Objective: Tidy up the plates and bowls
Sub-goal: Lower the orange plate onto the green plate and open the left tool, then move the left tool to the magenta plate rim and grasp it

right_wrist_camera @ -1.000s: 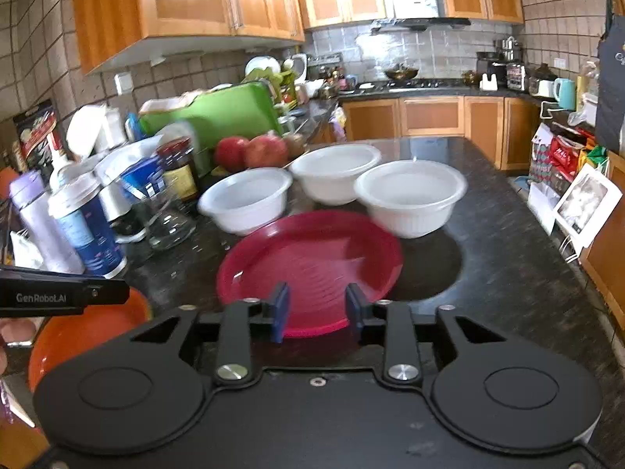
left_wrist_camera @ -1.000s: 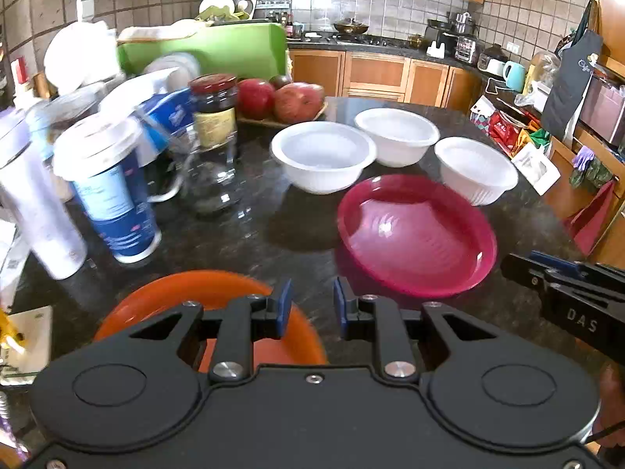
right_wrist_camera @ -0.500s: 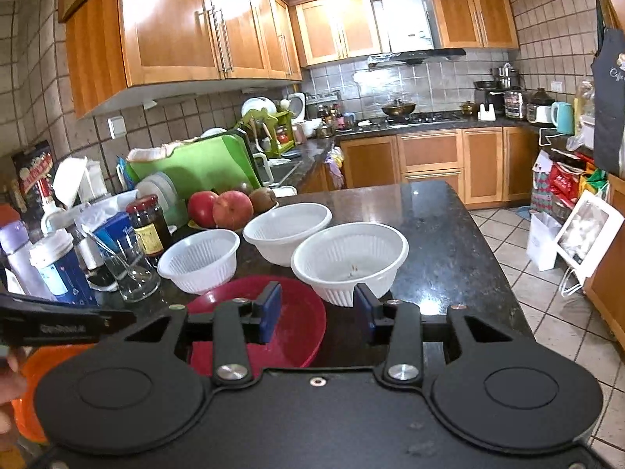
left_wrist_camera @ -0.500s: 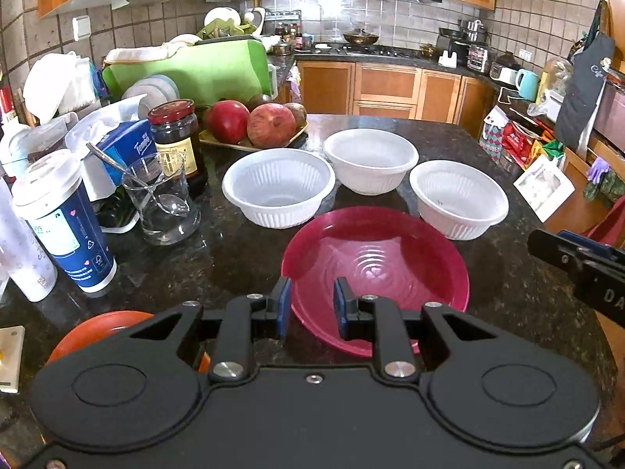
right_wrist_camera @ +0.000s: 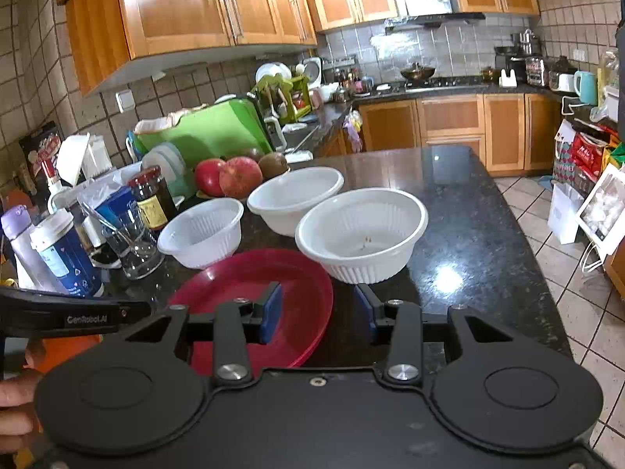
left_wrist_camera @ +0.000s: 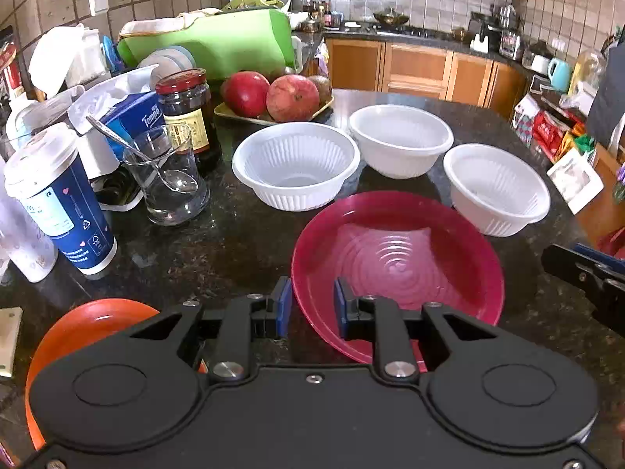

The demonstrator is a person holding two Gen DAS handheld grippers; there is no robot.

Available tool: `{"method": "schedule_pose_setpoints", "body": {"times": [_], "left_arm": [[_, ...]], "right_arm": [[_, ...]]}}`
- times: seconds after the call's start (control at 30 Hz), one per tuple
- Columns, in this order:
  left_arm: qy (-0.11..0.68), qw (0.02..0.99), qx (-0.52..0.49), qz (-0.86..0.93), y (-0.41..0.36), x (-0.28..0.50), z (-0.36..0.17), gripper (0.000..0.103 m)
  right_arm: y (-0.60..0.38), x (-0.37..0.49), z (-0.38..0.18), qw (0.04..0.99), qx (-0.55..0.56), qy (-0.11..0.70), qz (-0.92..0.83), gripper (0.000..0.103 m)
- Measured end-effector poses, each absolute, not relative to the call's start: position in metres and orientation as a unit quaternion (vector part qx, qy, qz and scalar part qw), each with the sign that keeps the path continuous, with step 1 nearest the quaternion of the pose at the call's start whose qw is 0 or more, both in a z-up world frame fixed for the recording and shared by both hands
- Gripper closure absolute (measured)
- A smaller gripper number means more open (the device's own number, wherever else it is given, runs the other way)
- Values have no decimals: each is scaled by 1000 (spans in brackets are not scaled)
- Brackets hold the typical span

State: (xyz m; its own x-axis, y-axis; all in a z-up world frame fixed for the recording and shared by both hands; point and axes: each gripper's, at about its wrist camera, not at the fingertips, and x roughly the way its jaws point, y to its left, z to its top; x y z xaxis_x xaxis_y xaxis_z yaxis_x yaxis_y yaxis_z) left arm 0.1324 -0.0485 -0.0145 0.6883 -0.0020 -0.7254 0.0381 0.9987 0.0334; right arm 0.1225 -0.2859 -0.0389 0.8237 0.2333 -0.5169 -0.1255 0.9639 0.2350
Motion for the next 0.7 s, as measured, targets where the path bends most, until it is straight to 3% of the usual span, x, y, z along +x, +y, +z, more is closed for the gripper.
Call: {"method": "schedule_pose_setpoints", "body": {"times": [0.7], "left_arm": [[437, 899, 20, 1, -37, 169, -32, 73]], "right_arm": [[-261, 166, -64, 939, 48, 331, 74, 65]]}}
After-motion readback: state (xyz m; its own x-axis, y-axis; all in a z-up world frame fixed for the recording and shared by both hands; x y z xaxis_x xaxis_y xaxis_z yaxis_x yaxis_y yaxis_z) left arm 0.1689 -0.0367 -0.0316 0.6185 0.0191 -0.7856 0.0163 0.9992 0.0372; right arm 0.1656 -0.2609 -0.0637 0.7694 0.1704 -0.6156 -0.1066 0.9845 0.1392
